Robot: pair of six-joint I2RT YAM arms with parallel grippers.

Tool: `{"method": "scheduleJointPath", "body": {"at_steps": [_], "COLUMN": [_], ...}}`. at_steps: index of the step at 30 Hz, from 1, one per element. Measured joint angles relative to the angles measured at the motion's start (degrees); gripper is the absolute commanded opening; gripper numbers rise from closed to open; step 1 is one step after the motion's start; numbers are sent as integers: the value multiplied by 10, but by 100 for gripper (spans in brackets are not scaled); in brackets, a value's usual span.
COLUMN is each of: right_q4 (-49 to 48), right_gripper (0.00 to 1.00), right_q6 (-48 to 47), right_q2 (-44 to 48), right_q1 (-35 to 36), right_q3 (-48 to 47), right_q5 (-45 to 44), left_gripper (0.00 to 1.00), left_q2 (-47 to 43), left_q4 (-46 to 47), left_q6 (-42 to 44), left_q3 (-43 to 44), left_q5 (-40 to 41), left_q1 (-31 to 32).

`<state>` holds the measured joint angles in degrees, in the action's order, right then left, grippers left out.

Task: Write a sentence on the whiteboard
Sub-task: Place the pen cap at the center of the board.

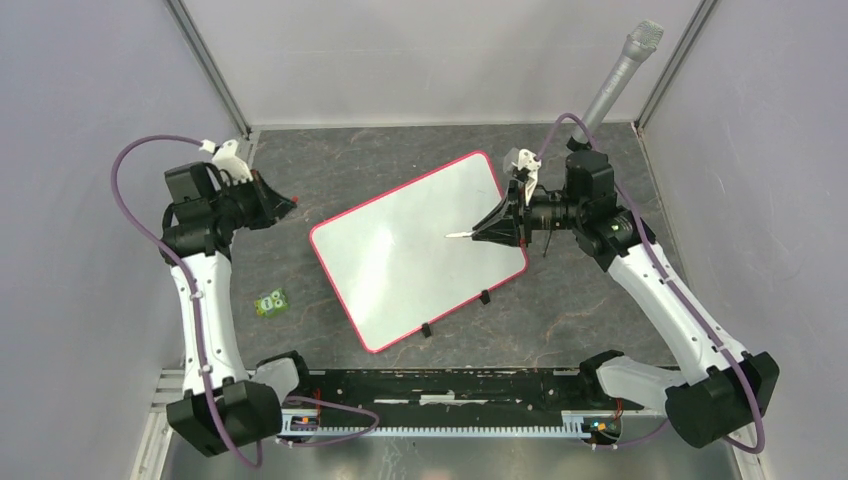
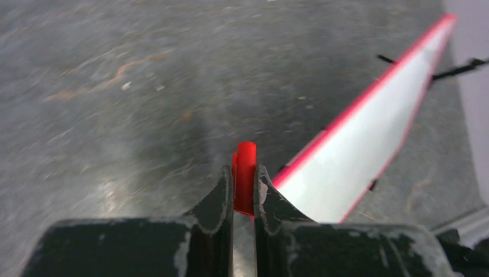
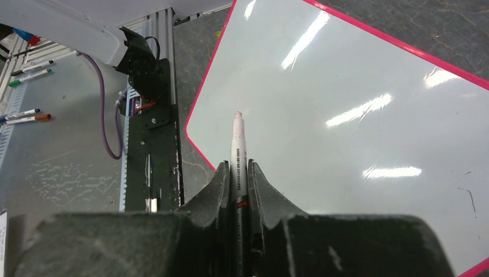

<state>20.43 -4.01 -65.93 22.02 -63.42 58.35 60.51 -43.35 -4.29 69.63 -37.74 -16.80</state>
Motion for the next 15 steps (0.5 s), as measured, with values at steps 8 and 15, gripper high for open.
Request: {"method": "scheduleJointPath", "body": {"at_steps": [8,15], "right_q4": [9,8], "right_gripper": [0,0], "right_q6": [-23,-23], "right_q2": [13,13], "right_q1": [1,8], "right_q3": [17,20], "right_q5": [-5,-5], "left_gripper": [2,2], "left_q2": [70,121], "left_q4": [-26,-35], "left_q6": [76,142], "left_q3": [-51,-72], "left_q5": [78,101], "left_q1": [-76,-80]}}
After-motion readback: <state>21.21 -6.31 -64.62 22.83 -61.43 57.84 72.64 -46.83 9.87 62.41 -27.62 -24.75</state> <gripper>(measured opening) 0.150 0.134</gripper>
